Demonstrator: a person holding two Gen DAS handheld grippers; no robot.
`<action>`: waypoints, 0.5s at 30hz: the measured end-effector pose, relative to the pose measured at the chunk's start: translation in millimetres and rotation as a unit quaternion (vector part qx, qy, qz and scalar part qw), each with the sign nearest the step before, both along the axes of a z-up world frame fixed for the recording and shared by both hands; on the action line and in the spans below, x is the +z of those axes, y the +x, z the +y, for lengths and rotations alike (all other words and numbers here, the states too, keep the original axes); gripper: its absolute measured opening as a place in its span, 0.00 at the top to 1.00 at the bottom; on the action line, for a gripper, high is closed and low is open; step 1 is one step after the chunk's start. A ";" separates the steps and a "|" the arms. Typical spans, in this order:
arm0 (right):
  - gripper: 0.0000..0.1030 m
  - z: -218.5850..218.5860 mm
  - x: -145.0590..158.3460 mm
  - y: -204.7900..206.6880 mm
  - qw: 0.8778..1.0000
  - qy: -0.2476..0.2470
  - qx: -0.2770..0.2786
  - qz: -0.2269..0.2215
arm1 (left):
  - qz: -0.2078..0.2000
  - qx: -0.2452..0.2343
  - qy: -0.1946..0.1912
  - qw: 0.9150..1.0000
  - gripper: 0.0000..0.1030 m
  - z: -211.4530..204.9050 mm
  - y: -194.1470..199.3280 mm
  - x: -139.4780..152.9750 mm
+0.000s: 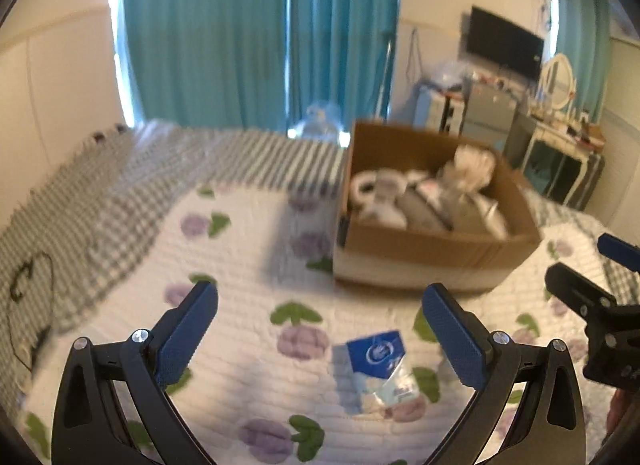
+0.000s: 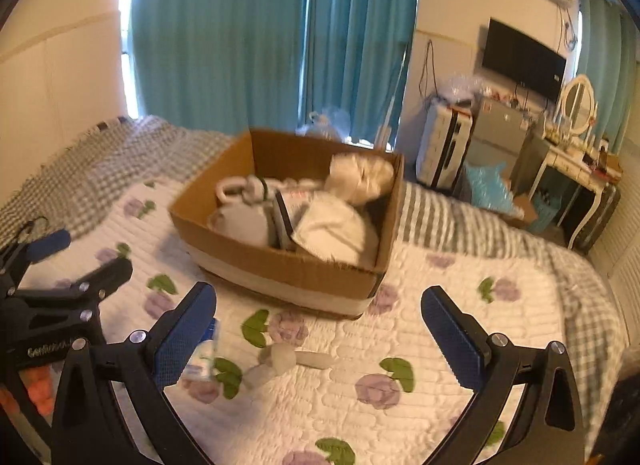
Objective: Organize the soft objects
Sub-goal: 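Grasp the blue tissue pack with the left tool while the right grasps the white plastic item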
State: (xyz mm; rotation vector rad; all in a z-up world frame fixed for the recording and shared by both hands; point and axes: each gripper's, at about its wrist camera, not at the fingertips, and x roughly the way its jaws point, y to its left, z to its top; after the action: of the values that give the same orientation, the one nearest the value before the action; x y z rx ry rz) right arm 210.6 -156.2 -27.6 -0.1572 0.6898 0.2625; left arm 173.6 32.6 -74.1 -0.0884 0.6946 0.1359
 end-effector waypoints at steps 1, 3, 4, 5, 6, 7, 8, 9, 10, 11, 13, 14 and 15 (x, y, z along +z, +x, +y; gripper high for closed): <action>0.00 -1.5 -12.4 6.6 1.000 0.001 -0.005 0.006 | 0.011 0.002 0.000 1.000 0.00 -1.6 4.3 -12.9; 0.00 -6.4 -40.0 16.9 1.000 0.007 -0.011 0.028 | 0.027 -0.003 0.002 1.000 0.00 -5.9 10.4 -31.2; 0.00 -8.5 -49.6 19.4 0.999 0.009 -0.015 0.039 | 0.034 -0.009 0.002 0.999 0.00 -9.2 13.8 -39.6; 0.00 -11.5 -59.0 24.0 0.998 0.013 -0.019 0.056 | 0.043 -0.023 0.005 0.999 0.00 -15.1 17.2 -50.6; 0.00 -15.2 -70.8 30.0 0.996 0.022 -0.027 0.079 | 0.051 -0.033 0.010 0.998 0.00 -20.3 19.9 -58.9; 0.00 -17.6 -75.5 32.9 0.995 0.029 -0.032 0.090 | 0.057 -0.040 0.013 0.997 0.00 -23.9 22.1 -62.2; 0.00 -18.9 -79.3 35.3 0.994 0.036 -0.036 0.095 | 0.066 -0.054 0.017 0.996 0.00 -30.5 23.7 -70.6; 0.00 -19.5 -83.6 37.6 0.994 0.041 -0.038 0.098 | 0.070 -0.062 0.019 0.995 0.00 -33.3 24.5 -74.8; 0.00 -18.9 -86.4 38.0 0.993 0.041 -0.039 0.100 | 0.077 -0.069 0.025 0.994 0.00 -38.1 25.1 -82.0; 0.00 -17.7 -89.7 38.8 0.993 0.039 -0.040 0.102 | 0.084 -0.070 0.032 0.994 0.00 -40.5 25.6 -86.0; 0.00 -14.1 -95.9 39.1 0.993 0.037 -0.038 0.105 | 0.101 -0.072 0.034 0.992 0.05 -41.2 26.7 -95.5; 0.00 -12.4 -98.9 39.2 0.993 0.035 -0.037 0.108 | 0.105 -0.073 0.025 0.991 0.11 -39.4 26.0 -97.7; 0.00 -10.3 -101.5 39.5 0.992 0.034 -0.037 0.112 | 0.106 -0.080 0.008 0.991 0.26 -36.4 24.8 -99.0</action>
State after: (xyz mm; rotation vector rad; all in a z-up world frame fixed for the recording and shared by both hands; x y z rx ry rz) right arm 250.1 -166.6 -129.1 -0.0368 0.9061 0.2351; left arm 198.4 -3.8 -173.1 -0.0021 0.9102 -0.0038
